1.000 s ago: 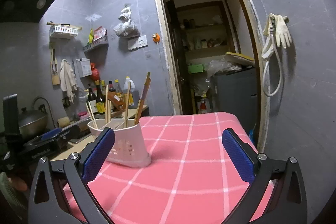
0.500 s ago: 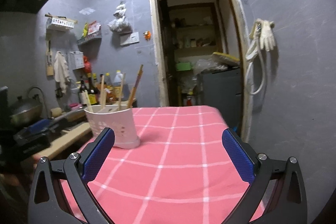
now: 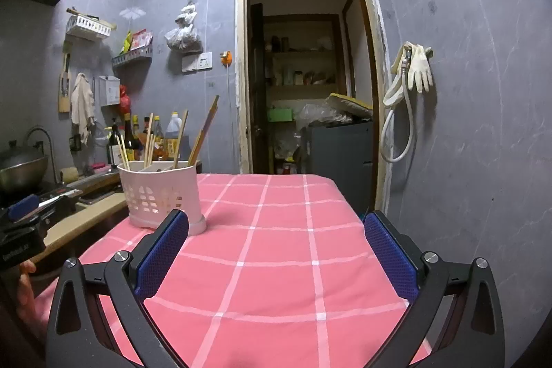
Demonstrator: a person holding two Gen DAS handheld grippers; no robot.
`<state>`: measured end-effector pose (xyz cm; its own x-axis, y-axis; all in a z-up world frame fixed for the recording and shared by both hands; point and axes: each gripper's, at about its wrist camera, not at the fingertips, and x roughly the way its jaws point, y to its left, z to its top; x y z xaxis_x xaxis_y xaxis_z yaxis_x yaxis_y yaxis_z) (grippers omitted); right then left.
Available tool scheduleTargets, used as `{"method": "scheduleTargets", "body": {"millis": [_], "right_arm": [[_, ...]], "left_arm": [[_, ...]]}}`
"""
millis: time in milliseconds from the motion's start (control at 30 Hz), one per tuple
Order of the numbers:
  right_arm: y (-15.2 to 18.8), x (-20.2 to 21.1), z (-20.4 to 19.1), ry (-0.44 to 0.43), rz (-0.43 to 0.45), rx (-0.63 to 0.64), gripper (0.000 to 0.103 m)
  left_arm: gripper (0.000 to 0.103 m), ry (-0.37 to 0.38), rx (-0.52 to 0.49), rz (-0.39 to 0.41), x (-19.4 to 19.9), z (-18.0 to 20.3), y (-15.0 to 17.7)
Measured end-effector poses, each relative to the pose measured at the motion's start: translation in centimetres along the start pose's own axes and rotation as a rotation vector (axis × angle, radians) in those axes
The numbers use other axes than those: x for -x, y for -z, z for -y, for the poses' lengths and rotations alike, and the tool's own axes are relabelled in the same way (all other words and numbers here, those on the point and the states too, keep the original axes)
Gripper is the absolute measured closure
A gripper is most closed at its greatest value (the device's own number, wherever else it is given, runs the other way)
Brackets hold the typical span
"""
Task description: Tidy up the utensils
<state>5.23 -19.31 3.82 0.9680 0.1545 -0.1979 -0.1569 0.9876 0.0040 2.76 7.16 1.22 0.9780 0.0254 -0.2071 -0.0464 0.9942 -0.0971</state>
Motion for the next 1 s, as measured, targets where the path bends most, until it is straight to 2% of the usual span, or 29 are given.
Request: {"method": "scheduleTargets", "body": {"millis": [1000], "right_arm": [[0.05, 0.02, -0.16, -0.001, -0.005, -0.004, 0.0]], "left_arm": [[0.004, -0.007, 0.007, -0.007, -0.24, -0.18, 0.34]]}}
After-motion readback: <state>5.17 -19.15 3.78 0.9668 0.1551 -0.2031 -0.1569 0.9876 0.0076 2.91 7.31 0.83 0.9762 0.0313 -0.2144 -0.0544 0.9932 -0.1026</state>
